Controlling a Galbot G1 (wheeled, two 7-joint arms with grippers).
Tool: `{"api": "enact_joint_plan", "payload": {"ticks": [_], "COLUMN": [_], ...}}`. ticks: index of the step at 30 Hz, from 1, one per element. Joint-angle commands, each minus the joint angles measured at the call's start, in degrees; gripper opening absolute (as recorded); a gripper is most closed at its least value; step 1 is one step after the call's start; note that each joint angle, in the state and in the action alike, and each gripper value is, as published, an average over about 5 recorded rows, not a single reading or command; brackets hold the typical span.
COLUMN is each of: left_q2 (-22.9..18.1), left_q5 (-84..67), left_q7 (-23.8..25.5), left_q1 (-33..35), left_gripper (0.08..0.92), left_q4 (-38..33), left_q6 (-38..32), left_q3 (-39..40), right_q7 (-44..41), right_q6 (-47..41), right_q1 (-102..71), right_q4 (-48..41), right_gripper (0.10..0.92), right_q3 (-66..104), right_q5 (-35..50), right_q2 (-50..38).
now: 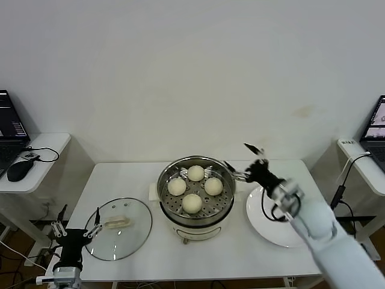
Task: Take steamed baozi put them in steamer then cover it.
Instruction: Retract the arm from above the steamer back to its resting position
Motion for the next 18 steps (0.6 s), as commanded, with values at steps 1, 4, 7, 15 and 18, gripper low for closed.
{"api": "enact_joint_plan", "payload": {"ticks": [1,4,7,15,18], "left_q2": [1.4,2.8,4.2,5.6,4.5], "left_q5": [45.1,56.4,62.9,65.1,64.8], "left_q7": [-4.7,-6.4,-5.9,0.5,1.2], "left_q1": [-0.8,-1.1,-1.9,0.1,2.0], "left_gripper": [0.823,0.823,0.823,0.823,0.823], "left_q4": [8.8,10.5,12.3,11.6,10.4], "left_q6": [-7.8,-7.4,-6.0,-2.6,-1.6], "left_q3": [-3.7,-3.7,-2.8,-0.7,-0.2], "right_q7": [-1.7,-1.5,-0.9,0.5,0.6], "right_q6": [6.3,5.5,5.5,5.6,5.4], "right_q1": [-23.5,-24.7,-26.2,-28.1,-28.5], "right_q4": [4.9,5.3,5.7,6.2,6.4], "right_gripper": [0.823,0.823,0.823,0.822,0.823], "right_q3": [29.0,31.2,32.9,36.1,36.8], "right_q5": [-1.9,-1.4,-0.4,1.2,1.6], "right_q2": [21.2,21.9,22.5,23.4,23.4]}}
